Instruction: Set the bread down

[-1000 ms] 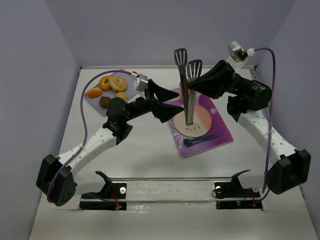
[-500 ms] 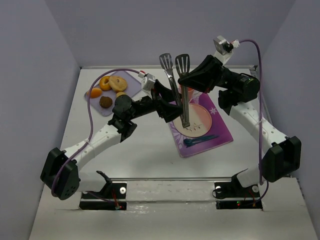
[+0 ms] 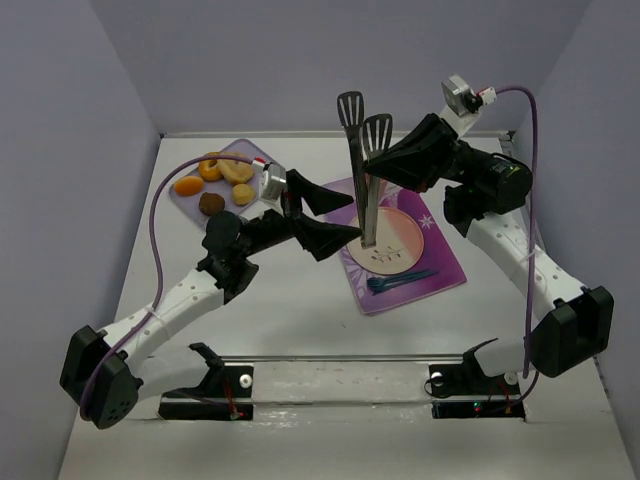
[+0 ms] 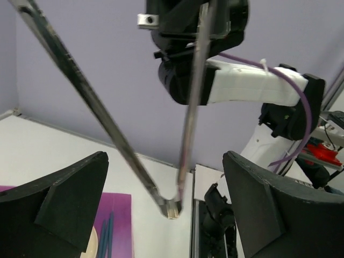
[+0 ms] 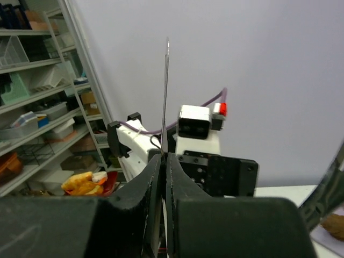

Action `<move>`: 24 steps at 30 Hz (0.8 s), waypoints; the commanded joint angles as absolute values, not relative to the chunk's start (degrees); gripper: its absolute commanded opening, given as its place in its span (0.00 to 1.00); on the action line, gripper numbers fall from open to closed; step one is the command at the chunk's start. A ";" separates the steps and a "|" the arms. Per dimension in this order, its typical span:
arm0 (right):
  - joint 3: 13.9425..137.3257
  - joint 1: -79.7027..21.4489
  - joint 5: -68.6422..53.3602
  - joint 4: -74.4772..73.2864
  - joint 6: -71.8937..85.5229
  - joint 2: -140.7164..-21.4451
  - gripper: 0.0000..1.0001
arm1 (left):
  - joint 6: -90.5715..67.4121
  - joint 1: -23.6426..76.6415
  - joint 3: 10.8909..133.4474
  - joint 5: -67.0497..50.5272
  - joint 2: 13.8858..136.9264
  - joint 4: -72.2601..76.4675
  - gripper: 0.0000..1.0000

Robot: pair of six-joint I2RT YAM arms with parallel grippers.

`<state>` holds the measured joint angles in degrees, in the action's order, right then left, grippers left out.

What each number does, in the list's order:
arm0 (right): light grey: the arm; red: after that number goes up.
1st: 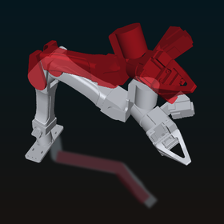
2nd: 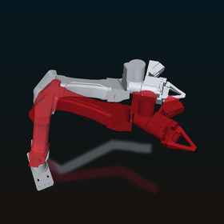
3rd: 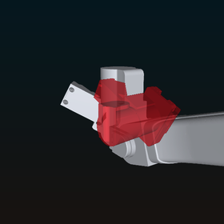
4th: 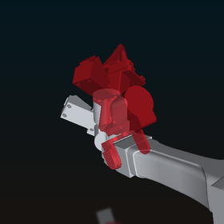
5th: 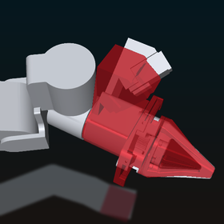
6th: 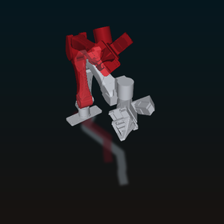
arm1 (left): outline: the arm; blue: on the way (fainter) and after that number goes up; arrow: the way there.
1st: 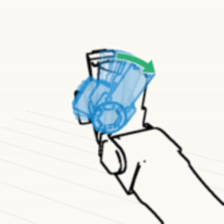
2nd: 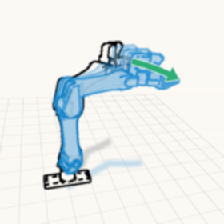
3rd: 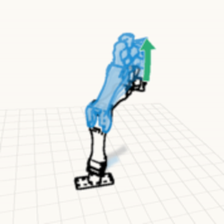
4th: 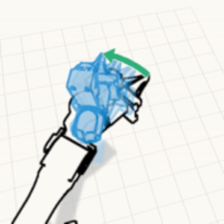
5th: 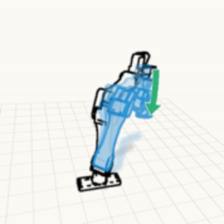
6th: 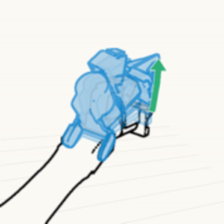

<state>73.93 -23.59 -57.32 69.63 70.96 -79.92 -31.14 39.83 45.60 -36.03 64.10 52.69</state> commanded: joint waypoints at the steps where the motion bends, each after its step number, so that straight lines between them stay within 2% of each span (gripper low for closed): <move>1: 73.83 -23.29 -55.81 74.87 69.60 -79.89 0.07 | -30.85 40.96 45.35 -38.50 60.20 59.85 0.99; 5: 76.02 -23.29 -55.46 82.68 76.79 -84.01 0.07 | -32.16 40.96 47.37 -39.37 63.27 60.03 0.99; 13: 78.40 -23.29 -56.07 84.82 78.23 -87.11 0.07 | -30.42 41.04 50.01 -37.80 66.10 55.12 0.99; 20: 76.73 -23.29 -52.75 55.95 54.53 -76.48 0.07 | -28.92 41.04 47.99 -35.86 61.79 53.53 0.99; 24: 76.81 -23.29 -51.94 51.77 51.77 -72.95 0.07 | -28.48 41.04 46.23 -32.44 59.24 52.91 0.99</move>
